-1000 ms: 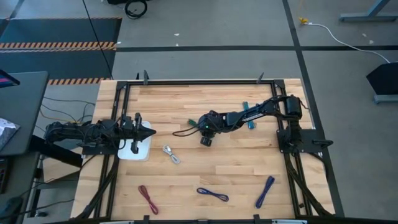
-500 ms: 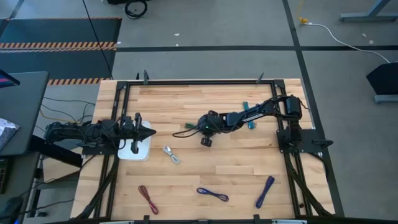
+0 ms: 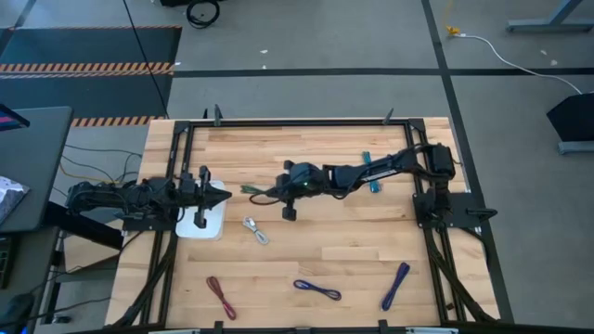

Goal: Pick and place USB-C Cables
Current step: Put the green charger cable into the white bin

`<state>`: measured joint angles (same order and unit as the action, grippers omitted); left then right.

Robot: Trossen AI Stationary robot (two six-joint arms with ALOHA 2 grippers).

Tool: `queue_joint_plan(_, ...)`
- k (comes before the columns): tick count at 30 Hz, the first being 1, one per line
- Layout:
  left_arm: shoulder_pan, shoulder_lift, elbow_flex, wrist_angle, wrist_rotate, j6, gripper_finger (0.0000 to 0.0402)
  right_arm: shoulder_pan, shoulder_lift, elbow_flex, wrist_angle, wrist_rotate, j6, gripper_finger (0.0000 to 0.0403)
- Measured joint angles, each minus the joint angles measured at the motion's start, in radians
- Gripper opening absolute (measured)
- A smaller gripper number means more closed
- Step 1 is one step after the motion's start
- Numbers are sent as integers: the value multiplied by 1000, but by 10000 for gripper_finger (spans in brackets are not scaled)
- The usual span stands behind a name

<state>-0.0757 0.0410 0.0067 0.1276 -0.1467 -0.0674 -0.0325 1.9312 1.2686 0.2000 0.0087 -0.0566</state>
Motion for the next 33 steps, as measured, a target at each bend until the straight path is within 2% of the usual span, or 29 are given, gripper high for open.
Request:
queue_joint_plan(5,0,0,0,3,1,1,21,34,-1,103,-43,-1,-31,24)
queue_joint_plan(11,0,0,0,-6,1,12,30,65,-2,122,-47,-1,-53,24)
queue_joint_plan(14,0,0,0,-12,1,12,66,67,-2,122,-45,0,-61,24)
queue_joint_plan(21,0,0,0,-18,2,9,202,54,-2,123,-13,17,-78,24)
queue_joint_plan(24,0,0,0,11,2,0,246,48,-2,123,-9,17,-78,24)
queue_joint_plan(28,0,11,0,65,1,1,278,52,-2,123,19,17,-78,24)
queue_joint_plan(33,0,56,0,176,2,1,283,58,-2,123,24,15,-76,24)
